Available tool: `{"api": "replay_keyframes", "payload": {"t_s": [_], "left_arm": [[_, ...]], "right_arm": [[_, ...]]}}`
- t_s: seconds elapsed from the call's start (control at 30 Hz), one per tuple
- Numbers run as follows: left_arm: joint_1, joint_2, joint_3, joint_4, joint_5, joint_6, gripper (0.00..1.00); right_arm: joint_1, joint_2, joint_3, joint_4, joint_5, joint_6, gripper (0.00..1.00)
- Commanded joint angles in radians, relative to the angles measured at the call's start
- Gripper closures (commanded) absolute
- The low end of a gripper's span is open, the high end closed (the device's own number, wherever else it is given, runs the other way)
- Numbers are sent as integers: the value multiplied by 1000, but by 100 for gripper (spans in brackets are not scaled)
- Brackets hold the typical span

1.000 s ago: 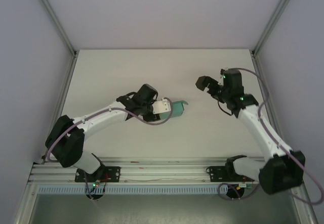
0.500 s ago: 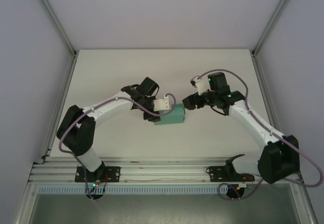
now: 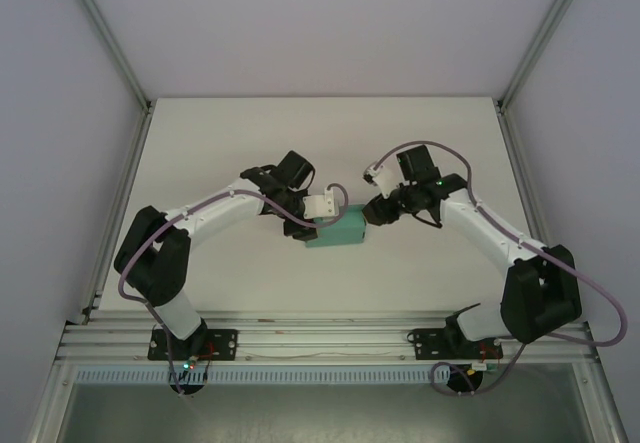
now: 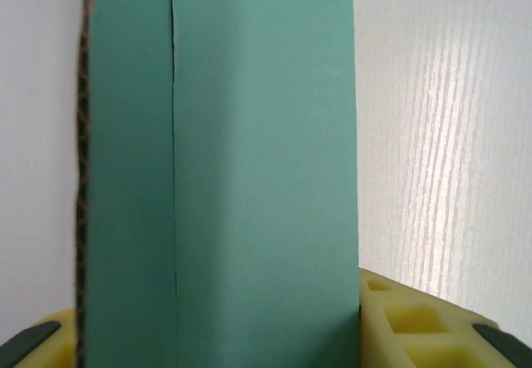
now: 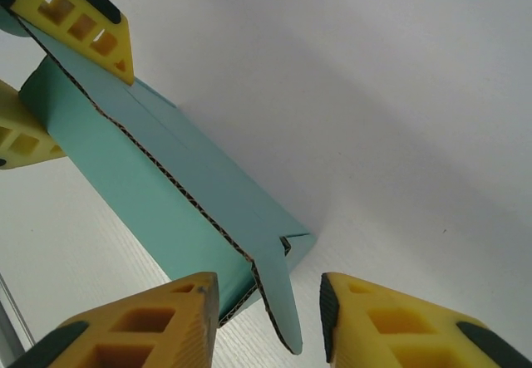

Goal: Assemble paper box

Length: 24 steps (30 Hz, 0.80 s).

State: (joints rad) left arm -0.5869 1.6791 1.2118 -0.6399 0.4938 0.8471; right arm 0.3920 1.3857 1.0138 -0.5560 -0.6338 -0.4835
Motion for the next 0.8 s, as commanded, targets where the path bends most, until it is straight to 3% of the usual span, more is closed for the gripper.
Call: {"api": "replay_keyframes", "payload": {"t_s": [0.0,0.1,0.33,0.53,0.67,0.77], "left_arm": [[7,18,21,-57,5,18,55],[7,26,30,-57,-1,4,55],[7,26,27,-26,-11,-36,55],[6,30,28,3,-27,-82,56],[6,31,27,14,-31,-97,56],[6,30,27,19,-37,-104,56]], "right_arm": [[5,18,35,-1,28,-4,67],[6,31,43,3,15,7,78],[29,6,38,26,45,99,88],[145,-39,31,122,265,466,94],[157,-49,-20,181,330,708,99],[166,-64,-72,233,356,779,99]]}}
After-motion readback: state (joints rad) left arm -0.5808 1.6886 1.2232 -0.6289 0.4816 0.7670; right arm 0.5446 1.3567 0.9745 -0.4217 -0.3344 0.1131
